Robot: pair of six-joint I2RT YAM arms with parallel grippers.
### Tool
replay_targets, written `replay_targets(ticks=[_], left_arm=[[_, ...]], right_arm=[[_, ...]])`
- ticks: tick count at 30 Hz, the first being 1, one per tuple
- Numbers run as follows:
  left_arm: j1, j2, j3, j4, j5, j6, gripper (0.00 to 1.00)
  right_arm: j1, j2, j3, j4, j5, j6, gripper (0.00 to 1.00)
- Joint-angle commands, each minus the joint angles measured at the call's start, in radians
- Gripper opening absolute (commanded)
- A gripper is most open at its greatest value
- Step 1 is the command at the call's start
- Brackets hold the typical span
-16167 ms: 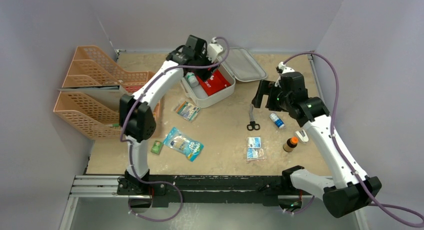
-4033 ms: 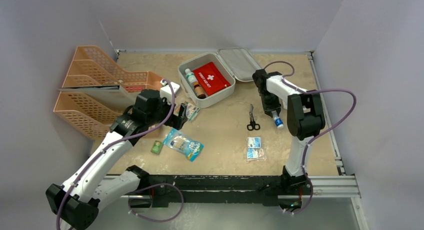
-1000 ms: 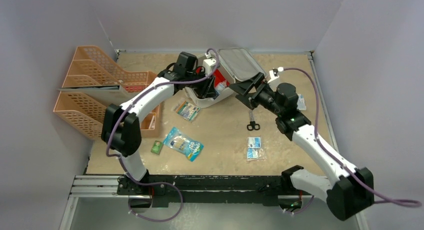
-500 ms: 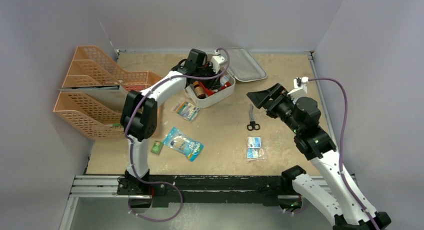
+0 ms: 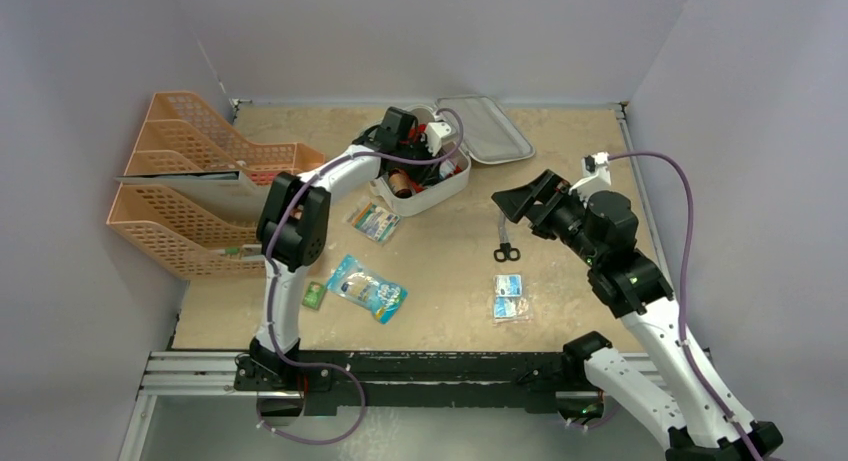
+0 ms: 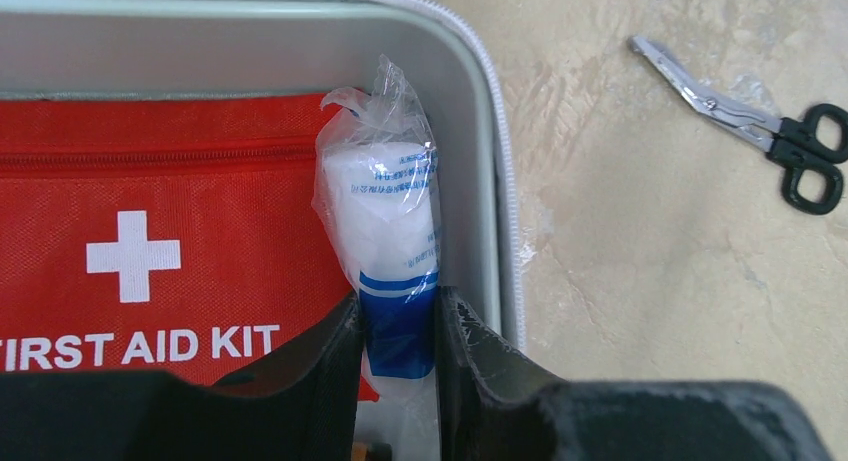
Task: Organize the medicine kit
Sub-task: Place the medical item at the medicine box.
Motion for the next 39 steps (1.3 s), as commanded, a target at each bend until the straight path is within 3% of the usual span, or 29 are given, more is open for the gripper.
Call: replay_targets(ticks=[1, 16, 21, 31, 39], left_arm=[[0.009, 0.027, 0.055, 0.019, 0.013, 0.031, 0.28], [0.008, 0.089, 0.119, -0.01, 0.098, 0.0, 0.44], [0.008, 0.062, 0.119, -0.006, 0.113, -0.038, 0.45], [0.008, -0.095, 0.13, -0.09, 0.05, -0.182, 0.52], [0.008, -0.312, 0.036, -0.252, -0.078, -0.234, 0.6]], right_arm=[[0.001, 0.013, 0.023, 0.025, -0.009, -0.016, 0.99], [0.0, -0.011, 0.039, -0.018, 0.062, -0.054, 0.99], [0.0, -0.006, 0.038, -0.021, 0.046, -0.057, 0.99], [0.001, 0.039, 0.004, 0.028, -0.009, -0.087, 0.99], [0.002, 0.147, 0.024, -0.018, -0.111, -0.118, 0.99]])
